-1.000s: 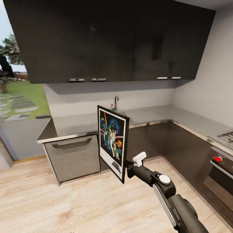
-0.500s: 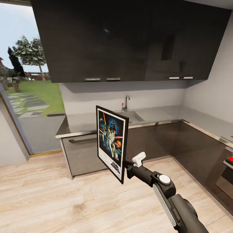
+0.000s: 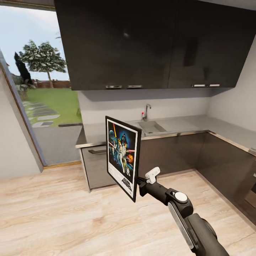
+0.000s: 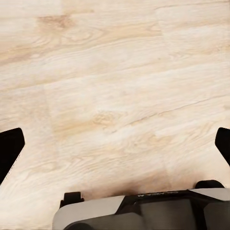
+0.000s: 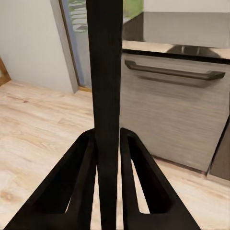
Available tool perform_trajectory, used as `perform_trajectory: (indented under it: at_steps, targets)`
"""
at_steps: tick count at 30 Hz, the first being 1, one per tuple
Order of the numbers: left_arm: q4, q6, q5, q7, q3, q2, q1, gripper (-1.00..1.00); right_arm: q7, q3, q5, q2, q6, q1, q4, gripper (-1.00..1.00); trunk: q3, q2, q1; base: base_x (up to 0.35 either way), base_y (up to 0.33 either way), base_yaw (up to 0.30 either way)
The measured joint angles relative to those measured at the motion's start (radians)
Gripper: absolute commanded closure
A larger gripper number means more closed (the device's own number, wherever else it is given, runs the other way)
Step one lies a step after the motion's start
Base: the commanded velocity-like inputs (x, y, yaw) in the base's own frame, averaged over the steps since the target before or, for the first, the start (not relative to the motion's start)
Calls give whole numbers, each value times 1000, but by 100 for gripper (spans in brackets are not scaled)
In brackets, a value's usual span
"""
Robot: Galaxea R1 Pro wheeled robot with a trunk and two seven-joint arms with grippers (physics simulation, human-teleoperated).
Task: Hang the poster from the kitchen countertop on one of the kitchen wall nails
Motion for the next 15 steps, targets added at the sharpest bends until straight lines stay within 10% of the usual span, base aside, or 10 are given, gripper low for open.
perform_trajectory:
  at_steps: [15]
  targets:
    - [0, 0, 0, 0, 0, 0, 0, -100, 0, 0, 0, 0, 0, 0, 0, 100, 0, 0, 0, -57, 124, 274]
